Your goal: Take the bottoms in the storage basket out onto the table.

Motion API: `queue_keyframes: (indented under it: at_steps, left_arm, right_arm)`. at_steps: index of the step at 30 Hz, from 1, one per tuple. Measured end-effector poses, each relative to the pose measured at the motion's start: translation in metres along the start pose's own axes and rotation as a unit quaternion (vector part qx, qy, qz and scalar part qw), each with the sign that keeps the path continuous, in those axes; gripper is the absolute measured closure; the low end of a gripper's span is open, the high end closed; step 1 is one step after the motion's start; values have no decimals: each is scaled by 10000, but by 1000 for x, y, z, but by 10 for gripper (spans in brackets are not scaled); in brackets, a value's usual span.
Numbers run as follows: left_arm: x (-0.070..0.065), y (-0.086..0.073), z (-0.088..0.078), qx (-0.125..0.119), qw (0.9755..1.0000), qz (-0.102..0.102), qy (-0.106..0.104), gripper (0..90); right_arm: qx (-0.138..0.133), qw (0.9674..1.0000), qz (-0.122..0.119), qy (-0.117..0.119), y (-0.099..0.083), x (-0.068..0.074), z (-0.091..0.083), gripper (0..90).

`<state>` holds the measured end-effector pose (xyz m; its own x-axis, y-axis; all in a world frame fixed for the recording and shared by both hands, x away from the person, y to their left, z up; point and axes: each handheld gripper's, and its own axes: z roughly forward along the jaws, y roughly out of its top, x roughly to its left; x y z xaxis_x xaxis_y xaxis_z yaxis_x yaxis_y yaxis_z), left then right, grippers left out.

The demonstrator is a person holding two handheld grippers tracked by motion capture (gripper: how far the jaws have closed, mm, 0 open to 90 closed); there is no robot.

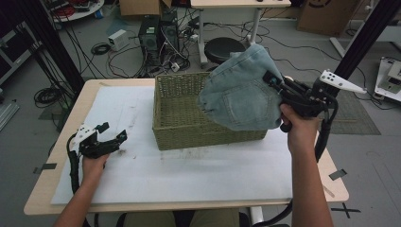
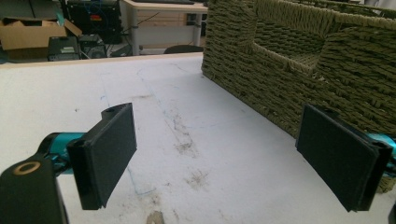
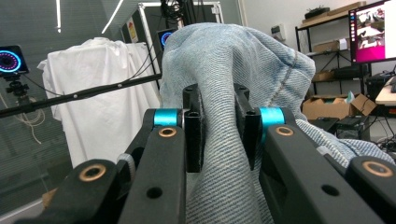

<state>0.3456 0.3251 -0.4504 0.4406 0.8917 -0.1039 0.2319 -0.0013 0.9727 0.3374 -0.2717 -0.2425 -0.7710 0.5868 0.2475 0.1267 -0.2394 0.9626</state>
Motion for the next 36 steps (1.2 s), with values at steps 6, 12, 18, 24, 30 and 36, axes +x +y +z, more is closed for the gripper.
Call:
queue_keyframes:
  at_steps: [6,12,18,24,30,36]
  left_arm:
    - [0,0,0,10,10000,21,2,124]
    - [-1,0,0,10,10000,29,2,123]
    - [-1,0,0,24,10000,73,8,124]
    - [-2,0,0,30,9999,103,17,123]
    - [-2,0,0,44,9999,120,24,124]
    - [-2,0,1,43,9999,115,37,124]
  right_arm:
    - [19,9999,-57,88,-3,8,-24,788]
    - [225,9997,2,113,-23,6,-54,787]
    - [312,9992,82,220,-41,2,-79,787]
    - [224,9991,25,355,-44,5,-104,787]
    - [520,9986,-17,128,-50,5,-122,786]
    - [1566,9865,-116,-461,-81,-3,-116,784]
